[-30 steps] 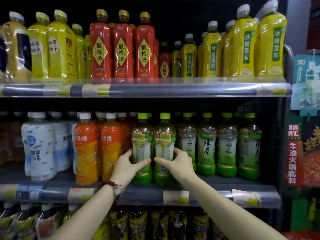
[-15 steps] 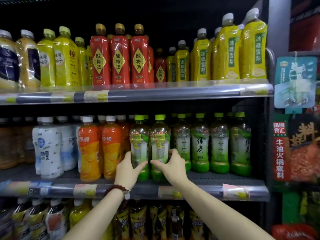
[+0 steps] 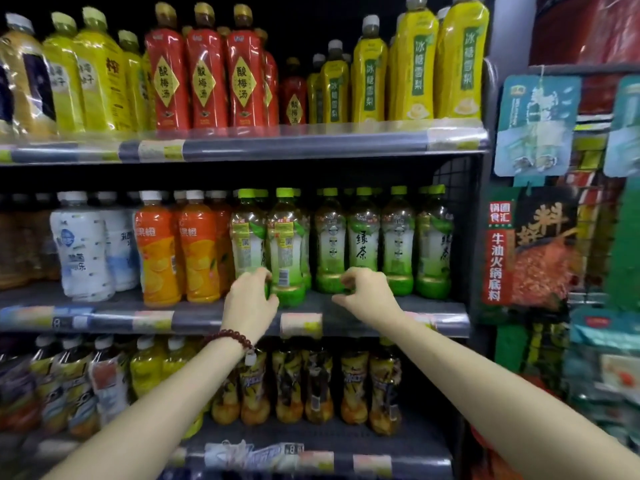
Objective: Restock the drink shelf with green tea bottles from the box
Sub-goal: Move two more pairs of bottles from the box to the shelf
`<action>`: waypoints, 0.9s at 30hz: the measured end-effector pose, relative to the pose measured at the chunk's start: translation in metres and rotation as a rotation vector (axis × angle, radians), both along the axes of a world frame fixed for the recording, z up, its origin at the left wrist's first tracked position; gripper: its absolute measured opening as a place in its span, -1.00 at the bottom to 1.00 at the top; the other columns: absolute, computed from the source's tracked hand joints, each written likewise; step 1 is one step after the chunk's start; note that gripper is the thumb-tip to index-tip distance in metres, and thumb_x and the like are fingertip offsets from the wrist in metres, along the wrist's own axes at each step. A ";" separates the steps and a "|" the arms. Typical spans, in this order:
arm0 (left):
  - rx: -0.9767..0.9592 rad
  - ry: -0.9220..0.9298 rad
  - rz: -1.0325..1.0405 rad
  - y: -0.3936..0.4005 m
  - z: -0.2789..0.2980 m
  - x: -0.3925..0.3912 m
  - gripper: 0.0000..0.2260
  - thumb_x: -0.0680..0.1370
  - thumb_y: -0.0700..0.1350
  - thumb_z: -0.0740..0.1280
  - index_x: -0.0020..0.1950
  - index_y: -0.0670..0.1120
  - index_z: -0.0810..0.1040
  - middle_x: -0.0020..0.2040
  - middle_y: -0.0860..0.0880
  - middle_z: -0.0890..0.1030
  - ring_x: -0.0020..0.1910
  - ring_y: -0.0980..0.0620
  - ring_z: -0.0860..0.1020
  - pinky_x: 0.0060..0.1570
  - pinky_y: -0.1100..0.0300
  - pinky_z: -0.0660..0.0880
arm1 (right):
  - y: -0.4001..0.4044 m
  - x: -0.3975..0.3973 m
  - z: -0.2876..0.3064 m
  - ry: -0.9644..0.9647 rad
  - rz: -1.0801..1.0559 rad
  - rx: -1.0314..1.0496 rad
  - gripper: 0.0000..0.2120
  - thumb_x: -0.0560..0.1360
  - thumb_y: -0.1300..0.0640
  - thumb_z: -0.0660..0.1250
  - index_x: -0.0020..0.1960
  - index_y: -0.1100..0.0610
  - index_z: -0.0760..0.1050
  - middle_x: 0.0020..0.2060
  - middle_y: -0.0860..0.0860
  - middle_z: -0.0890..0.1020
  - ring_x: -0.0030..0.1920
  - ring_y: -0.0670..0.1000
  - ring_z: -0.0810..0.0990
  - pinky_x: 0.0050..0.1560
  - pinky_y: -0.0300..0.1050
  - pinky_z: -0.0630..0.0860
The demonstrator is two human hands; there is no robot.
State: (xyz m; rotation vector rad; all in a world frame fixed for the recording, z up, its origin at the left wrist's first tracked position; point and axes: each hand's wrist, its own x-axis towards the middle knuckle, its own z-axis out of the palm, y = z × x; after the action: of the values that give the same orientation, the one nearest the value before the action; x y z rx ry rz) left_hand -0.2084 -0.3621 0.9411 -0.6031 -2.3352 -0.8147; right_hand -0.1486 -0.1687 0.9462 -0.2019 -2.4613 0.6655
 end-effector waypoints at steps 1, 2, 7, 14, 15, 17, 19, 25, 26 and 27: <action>-0.031 -0.010 -0.028 0.008 -0.002 0.007 -0.68 0.47 -0.19 0.34 0.23 -0.13 0.48 0.14 -0.14 0.56 0.12 -0.10 0.53 0.12 0.04 0.50 | 0.008 0.008 -0.002 -0.003 -0.011 0.005 -0.58 0.42 0.04 0.45 0.22 0.18 0.53 0.11 0.10 0.63 0.14 0.11 0.58 0.13 -0.01 0.54; -0.065 -0.025 -0.058 0.018 -0.004 0.015 -0.67 0.47 -0.17 0.34 0.24 -0.12 0.47 0.14 -0.13 0.56 0.12 -0.10 0.53 0.11 0.04 0.50 | 0.017 0.016 -0.005 -0.008 -0.022 0.012 -0.58 0.41 0.05 0.46 0.22 0.18 0.53 0.11 0.10 0.63 0.14 0.11 0.58 0.13 -0.02 0.54; -0.180 -0.071 -0.214 0.076 -0.022 0.048 -0.69 0.48 -0.13 0.32 0.22 -0.07 0.47 0.08 -0.11 0.55 0.11 -0.09 0.51 0.02 0.09 0.46 | 0.061 0.063 -0.022 -0.009 -0.077 0.045 -0.68 0.41 0.10 0.43 0.14 0.16 0.57 0.08 0.08 0.65 0.14 0.10 0.58 0.10 -0.06 0.52; -0.280 -0.101 -0.472 0.153 -0.056 0.087 -0.72 0.43 -0.13 0.35 0.14 -0.09 0.50 0.06 -0.10 0.57 0.11 -0.10 0.52 0.06 0.09 0.45 | 0.118 0.138 -0.059 -0.076 -0.259 0.037 -0.67 0.33 0.17 0.48 0.09 0.17 0.60 0.01 0.10 0.68 0.09 0.11 0.61 0.11 -0.02 0.52; -0.282 -0.115 -0.515 0.161 -0.062 0.091 -0.71 0.43 -0.13 0.35 0.14 -0.08 0.51 0.08 -0.09 0.58 0.13 -0.09 0.52 0.08 0.10 0.44 | 0.125 0.148 -0.065 -0.091 -0.295 0.020 -0.66 0.34 0.18 0.47 0.10 0.16 0.59 0.02 0.10 0.67 0.10 0.10 0.60 0.12 -0.05 0.52; -0.308 -0.137 -0.578 0.178 -0.073 0.098 -0.71 0.42 -0.13 0.35 0.13 -0.07 0.50 0.09 -0.08 0.58 0.13 -0.08 0.52 0.08 0.10 0.46 | 0.138 0.167 -0.077 -0.133 -0.379 -0.009 -0.64 0.36 0.18 0.45 0.16 0.15 0.57 0.08 0.08 0.66 0.13 0.08 0.59 0.10 -0.17 0.49; -0.342 -0.152 -0.633 0.193 -0.086 0.106 -0.72 0.42 -0.13 0.34 0.12 -0.07 0.50 0.05 -0.09 0.57 0.10 -0.09 0.52 0.06 0.09 0.46 | 0.147 0.184 -0.091 -0.177 -0.452 -0.024 -0.64 0.38 0.18 0.43 0.17 0.14 0.57 0.08 0.06 0.66 0.13 0.06 0.60 0.01 -0.23 0.45; -0.405 -0.227 -0.800 0.230 -0.134 0.134 -0.80 0.42 -0.15 0.33 0.02 -0.14 0.52 -0.03 -0.13 0.57 0.02 -0.13 0.54 0.01 0.06 0.49 | 0.159 0.228 -0.132 -0.259 -0.622 -0.097 -0.69 0.41 0.14 0.44 0.13 0.19 0.58 0.07 0.10 0.66 0.11 0.11 0.60 0.03 -0.14 0.49; -0.415 -0.234 -0.818 0.235 -0.144 0.139 -0.81 0.42 -0.16 0.32 0.01 -0.15 0.52 -0.03 -0.14 0.58 0.01 -0.14 0.53 0.00 0.05 0.49 | 0.160 0.234 -0.142 -0.287 -0.643 -0.098 -0.69 0.42 0.15 0.42 0.15 0.20 0.57 0.08 0.11 0.65 0.11 0.12 0.59 0.04 -0.12 0.48; -0.427 -0.241 -0.831 0.240 -0.155 0.143 -0.81 0.41 -0.16 0.31 0.00 -0.16 0.51 -0.03 -0.15 0.58 0.02 -0.15 0.53 -0.01 0.06 0.48 | 0.160 0.239 -0.153 -0.310 -0.661 -0.096 -0.69 0.43 0.16 0.40 0.16 0.19 0.57 0.09 0.11 0.65 0.12 0.12 0.59 0.02 -0.14 0.45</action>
State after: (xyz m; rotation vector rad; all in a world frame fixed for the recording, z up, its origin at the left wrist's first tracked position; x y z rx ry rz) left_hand -0.0653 -0.1222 0.7866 -1.8205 -2.4771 -0.7413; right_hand 0.0902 -0.0083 0.7936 -1.1695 -2.4170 0.4767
